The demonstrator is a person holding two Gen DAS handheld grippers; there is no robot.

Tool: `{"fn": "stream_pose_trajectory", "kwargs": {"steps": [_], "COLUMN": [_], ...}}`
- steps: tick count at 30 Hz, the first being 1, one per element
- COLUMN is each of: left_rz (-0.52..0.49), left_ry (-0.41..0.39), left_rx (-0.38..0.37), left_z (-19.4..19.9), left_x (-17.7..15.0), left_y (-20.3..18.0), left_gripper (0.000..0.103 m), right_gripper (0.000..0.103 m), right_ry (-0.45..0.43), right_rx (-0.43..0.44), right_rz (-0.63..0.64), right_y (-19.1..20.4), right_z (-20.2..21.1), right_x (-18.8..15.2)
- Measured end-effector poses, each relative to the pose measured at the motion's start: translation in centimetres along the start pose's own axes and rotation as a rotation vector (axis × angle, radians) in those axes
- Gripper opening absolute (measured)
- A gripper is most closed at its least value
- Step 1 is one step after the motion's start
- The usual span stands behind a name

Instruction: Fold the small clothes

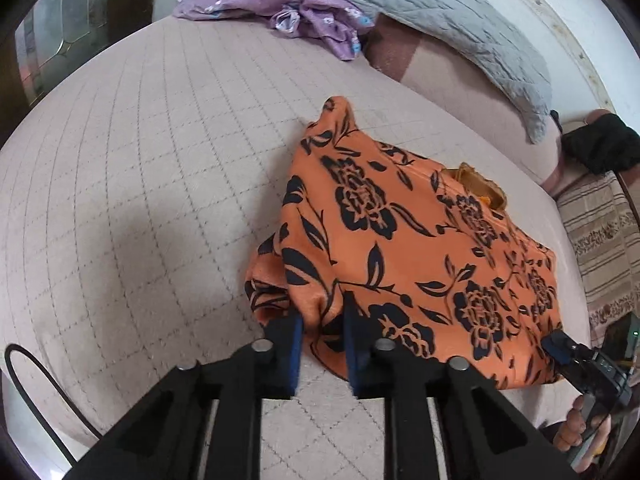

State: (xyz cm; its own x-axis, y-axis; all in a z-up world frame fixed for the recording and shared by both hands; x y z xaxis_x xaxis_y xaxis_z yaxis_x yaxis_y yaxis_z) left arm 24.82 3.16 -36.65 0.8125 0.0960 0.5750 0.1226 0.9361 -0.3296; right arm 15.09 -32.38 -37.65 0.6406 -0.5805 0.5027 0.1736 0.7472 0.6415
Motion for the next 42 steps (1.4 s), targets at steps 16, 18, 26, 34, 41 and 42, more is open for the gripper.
{"fn": "stream_pose_trajectory", "kwargs": {"steps": [16,18,26,34,41,42], "left_rz": [-0.100,-0.065,0.067,0.321,0.326,0.378], "left_ry": [-0.064,-0.048,-0.005,0.047,-0.061,-0.041], "left_rx": [0.154,0.129,0.111,0.039,0.005,-0.010], "left_z": [8.0,7.8,3.5,-1.4,0.3,-0.3], "left_x": [4.2,3.1,-1.9,-1.3,-0.9,-1.6], "left_y": [1.9,2.1,0.3,1.9,1.2,1.4], "left_gripper": [0.011,0.011,0.083,0.030,0.078,0.082], "right_gripper": [0.044,0.043,0.043,0.043,0.043,0.043], "right_ry": [-0.001,0.000,-0.007,0.015,0.050,0.052], "right_rx": [-0.009,-0.009,-0.012,-0.020,-0.038,-0.036], "right_rz": [0.004,0.006,0.028,0.030,0.029,0.025], "right_y": [0.0,0.0,0.4,0.1,-0.3,-0.4], "right_z": [0.1,0.0,-0.2,-0.5,-1.0,-1.0], "right_x": [0.0,0.1,0.1,-0.2,-0.6,-0.6]}}
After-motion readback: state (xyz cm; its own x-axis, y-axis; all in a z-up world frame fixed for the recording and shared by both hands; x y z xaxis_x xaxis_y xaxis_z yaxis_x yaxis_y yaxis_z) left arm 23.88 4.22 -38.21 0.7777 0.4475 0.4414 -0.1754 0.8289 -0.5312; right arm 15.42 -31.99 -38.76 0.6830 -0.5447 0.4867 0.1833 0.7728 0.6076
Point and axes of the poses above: each gripper's, at about its wrist camera, not at the fingertips, and z roughly against the way its jaws point, y to its left, x to its top, the point moved 8 cm from there along -z, roughly the way its jaws point, and after that the axes turned 9 degrees about -y, right-handed, at the moved point
